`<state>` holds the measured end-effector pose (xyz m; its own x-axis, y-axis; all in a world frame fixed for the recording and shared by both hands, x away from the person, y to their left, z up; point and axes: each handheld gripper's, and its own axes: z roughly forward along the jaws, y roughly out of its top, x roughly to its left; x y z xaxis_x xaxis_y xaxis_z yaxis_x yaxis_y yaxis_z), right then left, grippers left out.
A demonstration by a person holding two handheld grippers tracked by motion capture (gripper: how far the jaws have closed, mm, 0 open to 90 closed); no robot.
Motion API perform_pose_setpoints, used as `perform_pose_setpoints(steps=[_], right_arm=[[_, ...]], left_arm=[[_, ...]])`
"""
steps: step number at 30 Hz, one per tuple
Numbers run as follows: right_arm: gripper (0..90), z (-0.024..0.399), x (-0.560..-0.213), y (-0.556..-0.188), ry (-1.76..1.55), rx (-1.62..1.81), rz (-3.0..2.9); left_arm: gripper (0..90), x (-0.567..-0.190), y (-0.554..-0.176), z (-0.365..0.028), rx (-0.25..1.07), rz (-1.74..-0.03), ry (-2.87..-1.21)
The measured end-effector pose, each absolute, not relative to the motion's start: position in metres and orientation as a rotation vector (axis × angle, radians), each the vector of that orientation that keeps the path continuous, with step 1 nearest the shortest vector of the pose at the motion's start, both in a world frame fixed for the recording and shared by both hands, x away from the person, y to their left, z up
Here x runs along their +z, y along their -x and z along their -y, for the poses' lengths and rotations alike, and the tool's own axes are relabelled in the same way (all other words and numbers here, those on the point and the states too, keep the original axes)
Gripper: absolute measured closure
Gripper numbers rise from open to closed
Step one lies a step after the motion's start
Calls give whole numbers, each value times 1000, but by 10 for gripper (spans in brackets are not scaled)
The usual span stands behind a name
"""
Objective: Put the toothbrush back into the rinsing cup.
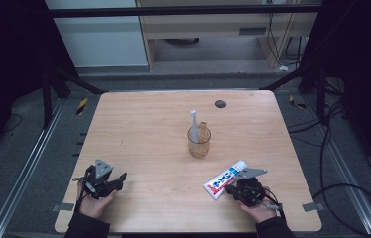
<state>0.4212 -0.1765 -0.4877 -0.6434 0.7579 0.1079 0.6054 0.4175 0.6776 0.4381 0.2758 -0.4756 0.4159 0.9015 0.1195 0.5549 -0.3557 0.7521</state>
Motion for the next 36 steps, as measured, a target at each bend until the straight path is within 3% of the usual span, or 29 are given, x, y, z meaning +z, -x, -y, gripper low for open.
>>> perform_pose_setpoints(steps=[11, 17, 25, 36], right_arm=[[900, 180, -476, -428, -1212, 1121, -2378], [900, 204, -462, -454, -1295, 1110, -2194], [900, 218, -469, -489, -1383, 1045, -2164], [900, 222, -470, -486, -1365, 1002, -2210]], left_arm=[[410, -475, -438, -276, 708, -1233, -2035], [407, -475, -439, -277, 705, -1238, -2026], [406, -475, -439, -278, 707, -1244, -2022], [407, -475, -439, -278, 710, -1239, -2025]])
